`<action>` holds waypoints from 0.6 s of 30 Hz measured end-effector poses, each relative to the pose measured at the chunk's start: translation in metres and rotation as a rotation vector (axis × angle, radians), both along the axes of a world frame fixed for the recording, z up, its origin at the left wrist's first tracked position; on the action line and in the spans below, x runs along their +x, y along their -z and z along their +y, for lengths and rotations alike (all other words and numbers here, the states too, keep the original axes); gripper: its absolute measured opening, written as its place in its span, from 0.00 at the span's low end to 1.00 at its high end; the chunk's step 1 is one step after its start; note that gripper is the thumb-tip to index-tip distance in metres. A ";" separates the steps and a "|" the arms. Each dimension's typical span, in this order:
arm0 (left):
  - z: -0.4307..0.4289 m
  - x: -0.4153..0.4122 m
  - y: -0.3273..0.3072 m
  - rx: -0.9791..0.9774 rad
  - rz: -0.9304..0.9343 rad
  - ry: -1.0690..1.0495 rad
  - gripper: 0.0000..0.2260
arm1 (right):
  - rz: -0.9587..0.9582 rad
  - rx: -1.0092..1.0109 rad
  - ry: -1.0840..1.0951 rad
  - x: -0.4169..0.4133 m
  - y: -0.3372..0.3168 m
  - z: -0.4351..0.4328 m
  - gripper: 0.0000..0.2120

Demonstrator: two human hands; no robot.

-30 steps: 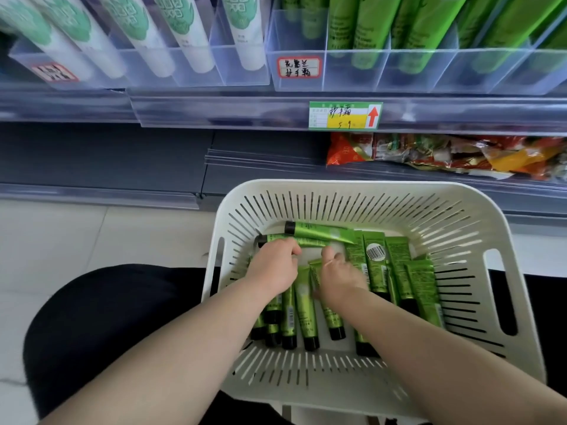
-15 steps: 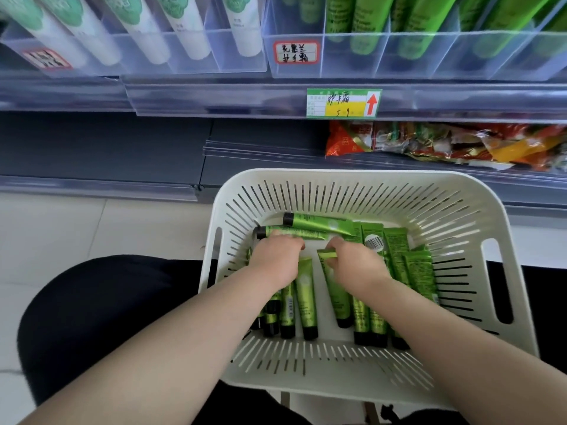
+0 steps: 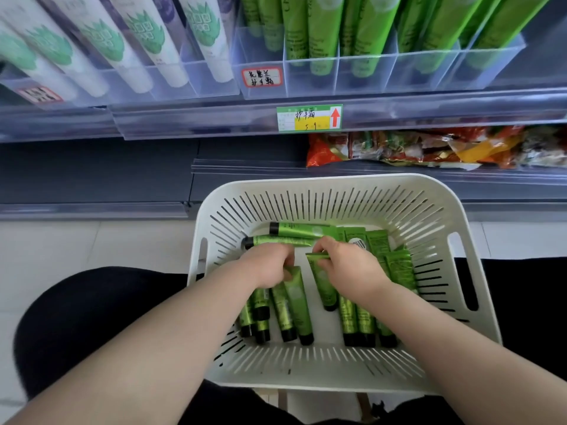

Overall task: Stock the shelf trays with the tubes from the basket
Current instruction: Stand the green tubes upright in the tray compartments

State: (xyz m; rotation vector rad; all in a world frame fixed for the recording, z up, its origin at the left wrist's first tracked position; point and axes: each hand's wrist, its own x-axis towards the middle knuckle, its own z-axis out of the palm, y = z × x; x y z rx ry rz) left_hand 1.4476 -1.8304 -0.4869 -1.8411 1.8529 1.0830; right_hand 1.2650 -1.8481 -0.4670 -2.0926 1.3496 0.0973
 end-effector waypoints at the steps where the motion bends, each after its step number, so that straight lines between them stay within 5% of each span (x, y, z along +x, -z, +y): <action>1: 0.001 0.001 -0.003 0.080 0.093 -0.099 0.08 | -0.009 -0.007 -0.001 0.001 -0.003 0.001 0.10; 5: 0.007 -0.004 -0.017 0.060 0.176 -0.194 0.09 | -0.053 -0.087 0.028 -0.002 -0.019 0.004 0.10; 11: 0.008 -0.013 -0.061 -0.364 0.075 -0.078 0.08 | -0.135 -0.261 0.072 -0.013 -0.063 0.000 0.09; 18: -0.015 -0.004 -0.157 -0.785 0.296 -0.213 0.06 | -0.234 -0.540 0.170 -0.024 -0.147 -0.030 0.09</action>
